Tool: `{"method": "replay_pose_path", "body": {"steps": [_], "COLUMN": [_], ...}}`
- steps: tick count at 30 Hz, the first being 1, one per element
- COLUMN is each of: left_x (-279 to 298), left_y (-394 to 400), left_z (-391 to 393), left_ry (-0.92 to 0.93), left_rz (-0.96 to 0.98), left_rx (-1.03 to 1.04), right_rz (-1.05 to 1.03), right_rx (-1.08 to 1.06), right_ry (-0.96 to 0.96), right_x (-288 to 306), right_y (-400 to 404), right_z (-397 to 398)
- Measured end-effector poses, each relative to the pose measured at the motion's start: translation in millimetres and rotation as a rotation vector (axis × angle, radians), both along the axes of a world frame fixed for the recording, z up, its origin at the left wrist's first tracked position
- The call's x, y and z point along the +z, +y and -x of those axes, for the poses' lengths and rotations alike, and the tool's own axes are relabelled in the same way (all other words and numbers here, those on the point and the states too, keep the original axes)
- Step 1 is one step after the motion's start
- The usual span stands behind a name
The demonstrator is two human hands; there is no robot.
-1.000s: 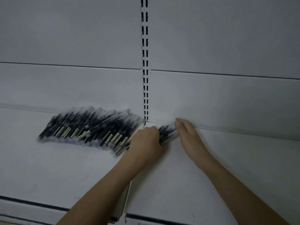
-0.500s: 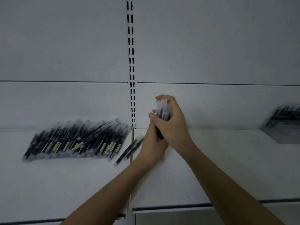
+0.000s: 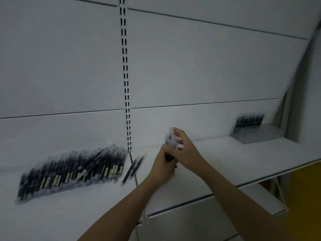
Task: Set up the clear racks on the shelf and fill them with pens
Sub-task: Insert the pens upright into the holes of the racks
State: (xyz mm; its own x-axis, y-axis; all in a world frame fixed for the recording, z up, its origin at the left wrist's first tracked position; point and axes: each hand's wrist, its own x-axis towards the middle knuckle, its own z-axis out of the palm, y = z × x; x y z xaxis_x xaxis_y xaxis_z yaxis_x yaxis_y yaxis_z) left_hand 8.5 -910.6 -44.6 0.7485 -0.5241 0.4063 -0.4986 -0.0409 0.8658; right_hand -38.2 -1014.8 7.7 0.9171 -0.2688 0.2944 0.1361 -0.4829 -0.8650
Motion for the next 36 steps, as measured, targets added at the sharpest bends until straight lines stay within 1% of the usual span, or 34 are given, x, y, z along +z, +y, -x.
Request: {"method": "replay_pose_path", "body": {"steps": [3,6,9,13,15,19,23,25,27,31,34,36], "left_x": [10,24,38,51,55,58,54,49,43,38,37,36], "left_y": [-7,-20,-40,-83,-110,-173,-234,-259,-282,-322,-350,-363], "left_z": [2,14,31,58,74,114,155,173,190,211,211,205], "left_ry": [0.141,0.155,0.206,0.222,0.225,0.256,0.298,0.320,0.340,0.304,0.227,0.191], "left_rz": [-0.021,-0.028,0.001,0.045,0.069,0.085,0.113,0.123,0.128,0.074,-0.005,-0.050], "left_rx": [-0.026,-0.034,-0.073,-0.124,-0.146,-0.176,-0.192,-0.188,-0.180,-0.176,-0.169,-0.172], "right_rz": [0.046,0.141,0.317,0.563,0.607,0.558,0.456,0.391,0.317,0.173,0.105,0.097], "right_rx": [-0.088,-0.146,-0.196,-0.266,-0.302,-0.352,-0.395,-0.393,-0.403,-0.393,-0.313,-0.286], "right_ry": [0.037,0.092,0.145,0.200,0.230,0.240,0.237,0.208,0.135,-0.065,-0.128,-0.145], "right_x": [10,20,29,38,39,37,26,21,23,43,53,53], "right_y": [-23,-52,-83,-132,-160,-221,-274,-295,-316,-344,-360,-369], "right_z": [27,53,78,114,133,177,226,247,260,256,238,226]}}
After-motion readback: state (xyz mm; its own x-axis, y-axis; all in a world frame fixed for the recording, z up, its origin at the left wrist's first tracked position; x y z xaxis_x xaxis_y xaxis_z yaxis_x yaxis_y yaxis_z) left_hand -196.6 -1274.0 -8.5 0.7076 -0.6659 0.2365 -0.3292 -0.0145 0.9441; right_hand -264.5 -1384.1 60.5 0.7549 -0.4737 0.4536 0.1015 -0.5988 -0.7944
